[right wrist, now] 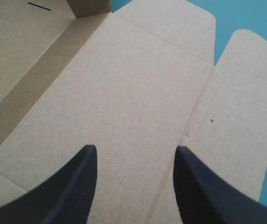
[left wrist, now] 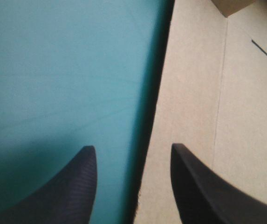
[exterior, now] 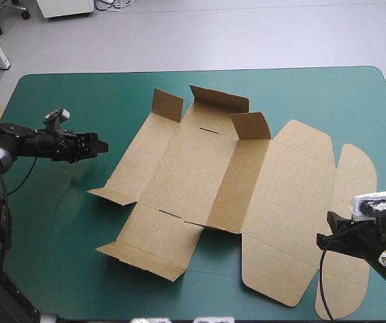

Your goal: Fold the box

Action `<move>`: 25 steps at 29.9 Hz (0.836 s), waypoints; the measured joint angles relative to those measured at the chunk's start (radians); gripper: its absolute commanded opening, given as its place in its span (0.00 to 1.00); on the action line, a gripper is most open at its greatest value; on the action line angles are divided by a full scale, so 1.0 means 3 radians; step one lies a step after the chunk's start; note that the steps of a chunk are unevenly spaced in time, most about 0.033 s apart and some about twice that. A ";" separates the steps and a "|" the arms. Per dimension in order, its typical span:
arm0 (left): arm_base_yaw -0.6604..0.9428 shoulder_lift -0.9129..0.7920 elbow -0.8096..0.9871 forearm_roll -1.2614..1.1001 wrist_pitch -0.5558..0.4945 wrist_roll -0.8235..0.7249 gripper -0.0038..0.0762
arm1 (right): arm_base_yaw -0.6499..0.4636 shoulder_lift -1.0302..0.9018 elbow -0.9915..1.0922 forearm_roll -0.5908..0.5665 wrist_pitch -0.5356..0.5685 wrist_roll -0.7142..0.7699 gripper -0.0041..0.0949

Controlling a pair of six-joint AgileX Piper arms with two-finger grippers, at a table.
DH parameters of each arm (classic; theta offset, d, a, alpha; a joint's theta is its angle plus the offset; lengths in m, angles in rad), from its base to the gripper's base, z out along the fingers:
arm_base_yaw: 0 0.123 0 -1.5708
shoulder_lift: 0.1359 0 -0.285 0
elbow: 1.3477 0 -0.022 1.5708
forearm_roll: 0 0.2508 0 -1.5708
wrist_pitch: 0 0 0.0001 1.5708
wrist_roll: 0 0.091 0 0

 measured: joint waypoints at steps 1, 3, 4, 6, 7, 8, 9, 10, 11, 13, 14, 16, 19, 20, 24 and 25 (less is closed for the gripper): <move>0.0000 0.0076 -0.0051 0.0003 0.0034 -0.0011 0.49 | 0.0000 0.0000 0.0000 0.0000 0.0000 0.0003 0.53; -0.0003 0.0222 -0.0149 0.0011 0.0133 -0.0019 0.49 | 0.0000 0.0000 0.0000 0.0000 0.0000 0.0003 0.53; -0.0012 0.0302 -0.0208 0.0015 0.0190 -0.0020 0.49 | 0.0000 0.0000 0.0000 0.0000 0.0000 0.0003 0.54; -0.0047 0.0436 -0.0321 0.0034 0.0298 -0.0027 0.49 | 0.0000 0.0000 0.0000 0.0000 0.0000 0.0003 0.54; -0.0073 0.0505 -0.0386 0.0042 0.0346 -0.0031 0.49 | 0.0000 0.0000 0.0000 0.0000 0.0000 0.0003 0.54; -0.0095 0.0564 -0.0451 0.0048 0.0389 -0.0035 0.49 | 0.0000 0.0000 0.0000 0.0000 0.0000 0.0003 0.54; -0.0121 0.0608 -0.0519 0.0048 0.0438 -0.0043 0.49 | 0.0000 0.0000 0.0000 0.0000 0.0000 0.0003 0.54; -0.0147 0.0648 -0.0586 0.0072 0.0482 -0.0059 0.49 | 0.0000 0.0000 0.0000 0.0000 0.0000 0.0003 0.54; -0.0168 0.0679 -0.0637 0.0091 0.0520 -0.0085 0.49 | 0.0000 0.0000 0.0000 0.0000 0.0000 0.0003 0.54; -0.0212 0.0750 -0.0745 0.0126 0.0624 -0.0128 0.49 | 0.0000 0.0000 0.0000 0.0000 0.0000 0.0003 0.54; -0.0229 0.0779 -0.0791 0.0148 0.0664 -0.0146 0.49 | 0.0000 0.0000 0.0000 0.0000 0.0000 0.0003 0.54; -0.0258 0.0820 -0.0854 0.0181 0.0707 -0.0170 0.49 | 0.0000 0.0000 0.0000 0.0000 0.0000 0.0003 0.54; -0.0298 0.0835 -0.0903 0.0298 0.0731 -0.0238 0.49 | 0.0000 0.0000 0.0000 -0.0007 0.0000 0.0003 0.54; -0.0316 0.0835 -0.0912 0.0336 0.0727 -0.0270 0.49 | 0.0000 0.0000 0.0000 -0.0017 0.0000 0.0003 0.54; -0.0359 0.0829 -0.0926 0.0426 0.0709 -0.0370 0.49 | 0.0000 0.0000 0.0000 -0.0075 0.0000 0.0003 0.54; -0.0365 0.0825 -0.0926 0.0437 0.0701 -0.0386 0.49 | 0.0000 0.0000 0.0000 -0.0111 0.0000 0.0003 0.54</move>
